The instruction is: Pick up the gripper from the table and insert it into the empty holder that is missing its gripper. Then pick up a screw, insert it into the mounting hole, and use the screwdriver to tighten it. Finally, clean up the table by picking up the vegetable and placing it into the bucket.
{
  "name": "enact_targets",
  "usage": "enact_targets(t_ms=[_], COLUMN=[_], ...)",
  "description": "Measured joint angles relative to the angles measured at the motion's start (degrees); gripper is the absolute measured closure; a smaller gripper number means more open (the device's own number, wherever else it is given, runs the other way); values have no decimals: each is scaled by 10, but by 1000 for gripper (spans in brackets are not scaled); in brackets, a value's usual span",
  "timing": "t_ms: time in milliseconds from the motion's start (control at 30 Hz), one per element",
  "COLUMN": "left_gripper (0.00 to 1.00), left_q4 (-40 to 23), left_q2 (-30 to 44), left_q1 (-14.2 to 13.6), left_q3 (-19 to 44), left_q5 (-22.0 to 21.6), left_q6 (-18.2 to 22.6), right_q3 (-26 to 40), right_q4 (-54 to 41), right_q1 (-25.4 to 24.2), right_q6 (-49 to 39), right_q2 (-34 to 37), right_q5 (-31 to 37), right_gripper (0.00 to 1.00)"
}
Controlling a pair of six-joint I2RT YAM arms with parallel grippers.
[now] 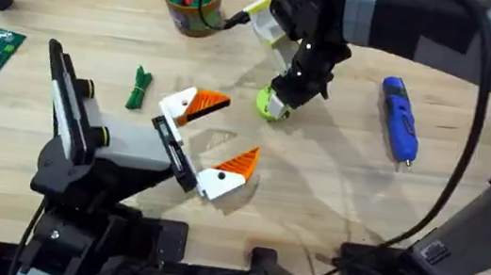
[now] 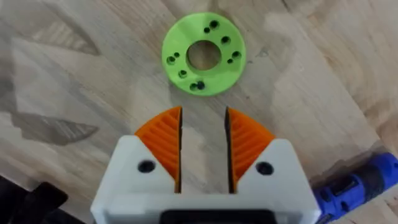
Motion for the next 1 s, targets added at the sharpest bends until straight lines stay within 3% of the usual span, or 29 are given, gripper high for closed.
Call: enact_targets(t_ms=[767, 1000], left_gripper=[12, 12], left_q4=[0, 0], left_q2=[0, 0], left_q1=[0, 0], left_q3=[0, 0], left_q5=[0, 0], left_q6=[0, 0], right_q3=[0, 0], right_q4=[7, 6], right_q1=[0, 0], right_q6=[0, 2], right_q2=[0, 0], right_q5=[0, 2], right_gripper=[635, 739])
